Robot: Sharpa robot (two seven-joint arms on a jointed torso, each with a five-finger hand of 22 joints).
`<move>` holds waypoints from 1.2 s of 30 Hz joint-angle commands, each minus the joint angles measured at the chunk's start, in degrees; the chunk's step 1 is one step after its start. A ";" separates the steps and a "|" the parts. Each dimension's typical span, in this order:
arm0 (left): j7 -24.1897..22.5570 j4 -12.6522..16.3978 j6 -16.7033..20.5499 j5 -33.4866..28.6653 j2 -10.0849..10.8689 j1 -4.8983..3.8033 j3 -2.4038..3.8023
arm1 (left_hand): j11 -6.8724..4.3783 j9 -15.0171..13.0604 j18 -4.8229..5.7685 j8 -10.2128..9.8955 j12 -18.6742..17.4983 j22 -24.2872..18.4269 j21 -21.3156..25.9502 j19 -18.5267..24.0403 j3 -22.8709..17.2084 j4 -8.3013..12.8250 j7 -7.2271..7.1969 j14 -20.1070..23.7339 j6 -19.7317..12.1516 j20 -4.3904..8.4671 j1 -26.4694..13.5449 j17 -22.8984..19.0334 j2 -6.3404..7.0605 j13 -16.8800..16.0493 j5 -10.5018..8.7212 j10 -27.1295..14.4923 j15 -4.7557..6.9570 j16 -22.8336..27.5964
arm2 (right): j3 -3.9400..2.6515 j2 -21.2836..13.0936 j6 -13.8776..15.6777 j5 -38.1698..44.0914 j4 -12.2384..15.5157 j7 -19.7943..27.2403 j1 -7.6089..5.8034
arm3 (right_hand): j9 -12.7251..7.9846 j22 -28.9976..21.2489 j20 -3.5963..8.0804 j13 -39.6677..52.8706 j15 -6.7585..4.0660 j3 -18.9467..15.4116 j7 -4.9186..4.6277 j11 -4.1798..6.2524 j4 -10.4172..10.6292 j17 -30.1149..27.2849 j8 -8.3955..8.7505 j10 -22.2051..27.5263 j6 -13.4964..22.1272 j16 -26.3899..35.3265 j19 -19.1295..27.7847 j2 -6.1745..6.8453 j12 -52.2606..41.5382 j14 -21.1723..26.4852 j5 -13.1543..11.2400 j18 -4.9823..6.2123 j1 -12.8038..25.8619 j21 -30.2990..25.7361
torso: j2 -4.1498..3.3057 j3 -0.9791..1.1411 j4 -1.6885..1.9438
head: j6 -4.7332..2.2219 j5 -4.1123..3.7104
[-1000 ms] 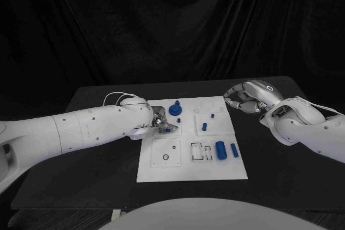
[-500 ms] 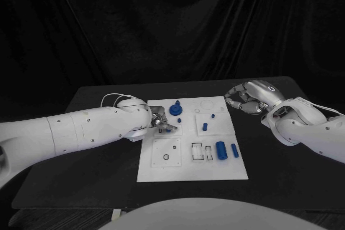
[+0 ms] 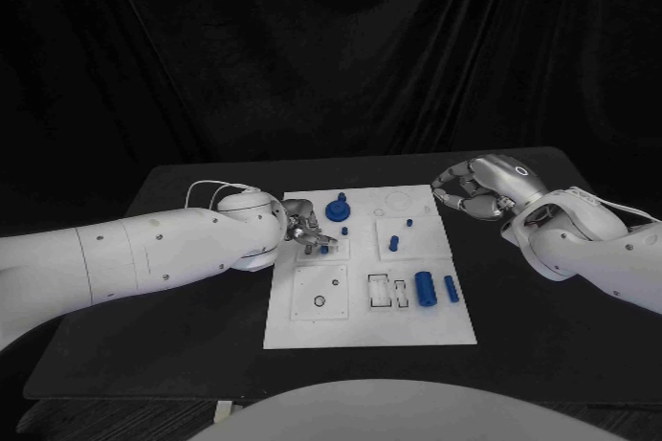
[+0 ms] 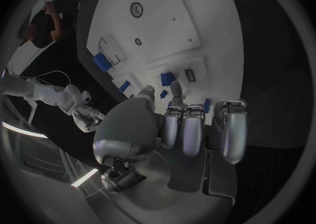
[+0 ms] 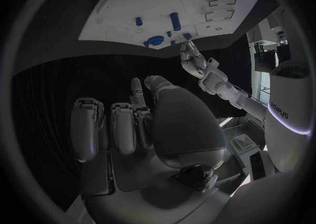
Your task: Assemble the parts on the task board
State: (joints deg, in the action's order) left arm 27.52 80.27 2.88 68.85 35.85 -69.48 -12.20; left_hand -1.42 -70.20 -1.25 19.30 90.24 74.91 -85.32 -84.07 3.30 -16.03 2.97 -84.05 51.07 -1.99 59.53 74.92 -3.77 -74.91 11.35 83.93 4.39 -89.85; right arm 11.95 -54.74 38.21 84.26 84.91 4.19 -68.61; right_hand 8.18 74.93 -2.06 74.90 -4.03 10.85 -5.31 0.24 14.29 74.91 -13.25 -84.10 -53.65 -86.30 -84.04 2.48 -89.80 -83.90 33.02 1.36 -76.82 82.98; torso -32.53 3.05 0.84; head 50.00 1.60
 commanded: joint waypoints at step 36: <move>-0.19 -2.87 -3.01 1.58 -2.35 -0.10 0.03 | 0.23 2.02 -0.24 -0.47 -0.24 13.12 0.84 -2.36 -0.42 0.03 -0.08 -5.95 0.71 -0.51 2.06 15.08 -0.41 -15.09 4.40 6.07 -0.40 -0.15 | -0.04 -0.04 -0.32 0.11 -0.03 -0.91 0.19 | 0.03 12.55 -0.48 15.10 0.36 0.43 -0.17 -0.40 -0.02 7.01 0.20 -5.90 0.03 0.27 -2.79 -0.03 -0.20 -4.54 0.29 0.53 -0.26 -0.27 | -0.03 -0.01 -0.01 | 0.00 -0.15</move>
State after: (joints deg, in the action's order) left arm 27.59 77.39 1.14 70.33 33.66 -69.49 -12.21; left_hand -1.42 -68.23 -1.25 19.06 90.24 74.90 -84.64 -84.06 2.99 -15.73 2.89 -84.05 51.43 -1.98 61.31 74.91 -3.87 -74.91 15.98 83.93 4.40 -89.85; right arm 11.95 -54.74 38.07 84.26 84.81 4.15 -68.55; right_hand 8.18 74.91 -2.06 74.93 -4.03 10.85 -5.30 0.24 14.29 74.91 -13.25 -84.10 -53.65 -86.30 -84.04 2.48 -89.80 -83.89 33.02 1.36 -76.82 82.98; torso -32.55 3.05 0.83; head 50.00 1.36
